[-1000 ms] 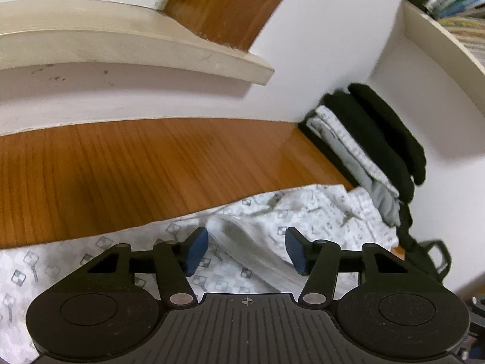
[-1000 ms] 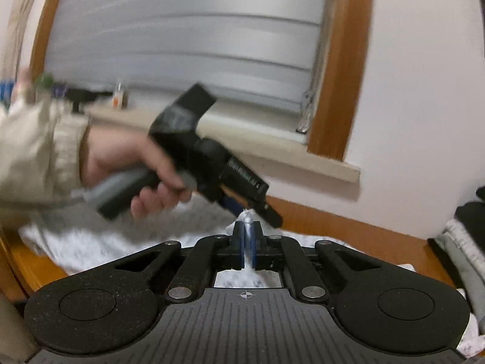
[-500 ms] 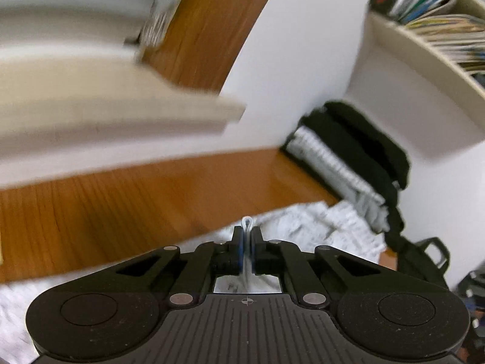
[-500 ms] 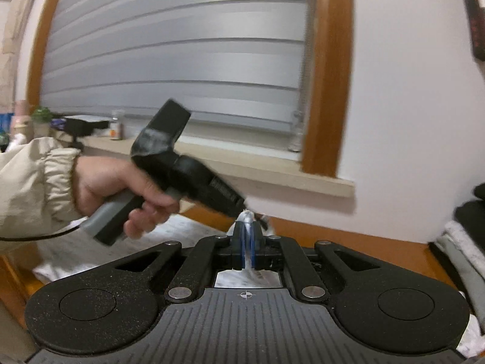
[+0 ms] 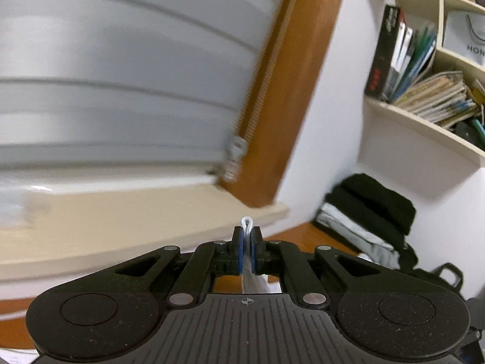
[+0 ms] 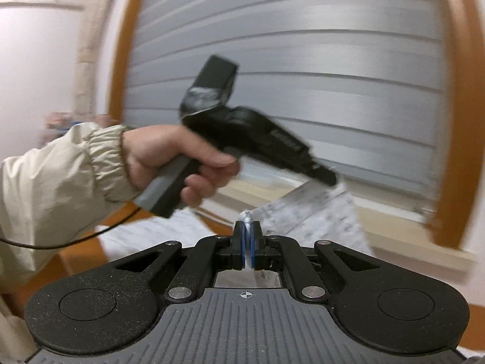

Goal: Fold clothes
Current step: 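Grasp the garment edge with the left tool and lift it high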

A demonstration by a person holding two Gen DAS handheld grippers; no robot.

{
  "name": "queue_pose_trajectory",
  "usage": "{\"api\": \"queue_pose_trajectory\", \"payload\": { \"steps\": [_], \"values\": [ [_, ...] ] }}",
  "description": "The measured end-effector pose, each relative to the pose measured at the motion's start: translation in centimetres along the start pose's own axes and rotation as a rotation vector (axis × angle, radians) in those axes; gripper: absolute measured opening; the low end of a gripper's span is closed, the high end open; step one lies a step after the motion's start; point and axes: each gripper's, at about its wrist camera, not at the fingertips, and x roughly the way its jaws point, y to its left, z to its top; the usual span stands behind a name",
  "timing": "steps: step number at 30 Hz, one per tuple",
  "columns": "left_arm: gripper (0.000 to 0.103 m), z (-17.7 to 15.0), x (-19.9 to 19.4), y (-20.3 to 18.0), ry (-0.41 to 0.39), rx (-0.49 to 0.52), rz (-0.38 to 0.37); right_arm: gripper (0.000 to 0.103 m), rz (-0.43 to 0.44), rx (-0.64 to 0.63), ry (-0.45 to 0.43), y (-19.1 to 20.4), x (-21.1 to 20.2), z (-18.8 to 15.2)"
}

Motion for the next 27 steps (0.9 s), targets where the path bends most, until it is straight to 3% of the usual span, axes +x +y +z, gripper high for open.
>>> {"api": "queue_pose_trajectory", "payload": {
  "steps": [9, 14, 18, 25, 27],
  "values": [
    [0.004, -0.8, -10.7, 8.0, -0.061, -0.021, 0.139, 0.004, 0.236, -0.026, 0.004, 8.0, 10.5, 3.2],
    [0.004, -1.7, -15.0, 12.1, -0.088, -0.065, 0.203, 0.004, 0.311, -0.052, 0.012, 12.0, 15.4, 4.4],
    [0.004, -3.2, -16.6, 15.4, -0.068, -0.080, 0.293, 0.004, 0.351, -0.056, 0.037, 14.4, 19.6, 4.6],
    [0.004, -7.8, -17.5, 21.5, 0.016, -0.145, 0.399, 0.005, 0.372, -0.026, 0.137, 18.4, 26.3, 1.4],
    [0.008, -9.2, -17.4, 22.8, 0.056, -0.155, 0.416, 0.014, 0.375, -0.026, 0.184, 19.0, 27.8, 0.1]
  ]
}}
